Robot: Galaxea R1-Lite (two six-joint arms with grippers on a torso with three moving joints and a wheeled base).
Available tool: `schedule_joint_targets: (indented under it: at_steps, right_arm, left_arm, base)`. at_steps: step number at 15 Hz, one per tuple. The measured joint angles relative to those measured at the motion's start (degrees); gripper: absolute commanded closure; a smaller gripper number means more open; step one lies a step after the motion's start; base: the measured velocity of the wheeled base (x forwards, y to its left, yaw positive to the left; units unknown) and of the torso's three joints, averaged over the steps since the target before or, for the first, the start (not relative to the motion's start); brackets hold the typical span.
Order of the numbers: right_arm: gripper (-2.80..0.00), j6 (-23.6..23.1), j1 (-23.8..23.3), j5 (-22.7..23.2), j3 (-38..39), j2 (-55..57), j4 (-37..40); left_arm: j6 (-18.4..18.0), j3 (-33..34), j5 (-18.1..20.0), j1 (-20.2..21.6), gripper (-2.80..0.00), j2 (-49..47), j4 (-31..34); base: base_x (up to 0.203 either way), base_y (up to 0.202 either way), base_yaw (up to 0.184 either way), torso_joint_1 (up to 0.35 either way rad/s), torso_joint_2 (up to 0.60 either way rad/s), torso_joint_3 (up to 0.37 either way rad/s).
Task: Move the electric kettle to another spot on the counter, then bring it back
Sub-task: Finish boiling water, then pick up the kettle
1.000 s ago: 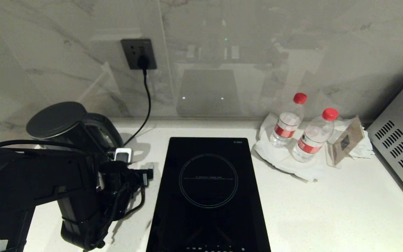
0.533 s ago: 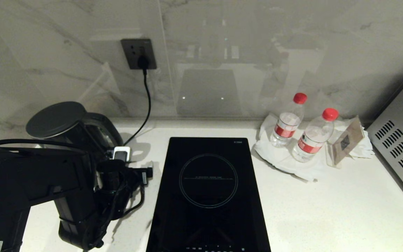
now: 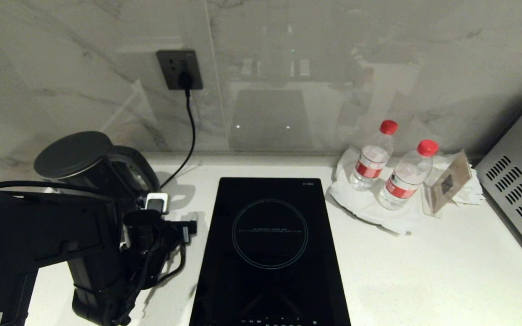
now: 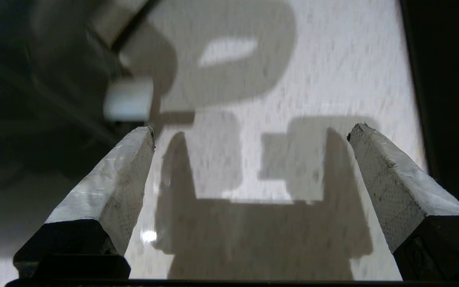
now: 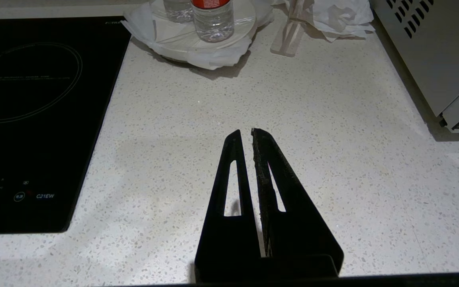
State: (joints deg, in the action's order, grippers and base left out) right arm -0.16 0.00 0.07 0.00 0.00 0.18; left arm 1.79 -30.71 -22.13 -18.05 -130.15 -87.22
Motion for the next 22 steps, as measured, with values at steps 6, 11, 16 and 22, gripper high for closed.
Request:
schedule_joint_targets:
  at_steps: [6, 11, 16, 22]
  right_arm:
    - [0.0, 0.0, 0.0, 0.0, 0.0, 0.0, 0.0]
    - [0.0, 0.0, 0.0, 0.0, 0.0, 0.0, -0.01]
    - [0.0, 0.0, 0.0, -0.02, 0.0, 0.0, 0.0]
    - [0.0, 0.0, 0.0, 0.0, 0.0, 0.0, 0.0]
  left_arm:
    - [1.22, 7.27, 0.55, -0.92, -2.8, 4.27, 0.05]
    - [1.97, 13.62, 0.66, -4.32, -2.8, 13.51, 0.05]
    - [2.28, 15.58, 0.54, -5.23, -2.8, 20.53, 0.07]
    - [1.1, 11.39, 0.3, -5.16, -2.8, 23.2, 0.07]
  base:
    - [0.0, 0.0, 0.0, 0.0, 0.0, 0.0]
    - [0.0, 0.0, 0.0, 0.0, 0.0, 0.0]
    - [0.0, 0.0, 0.0, 0.0, 0.0, 0.0]
    - [0.0, 0.0, 0.0, 0.0, 0.0, 0.0]
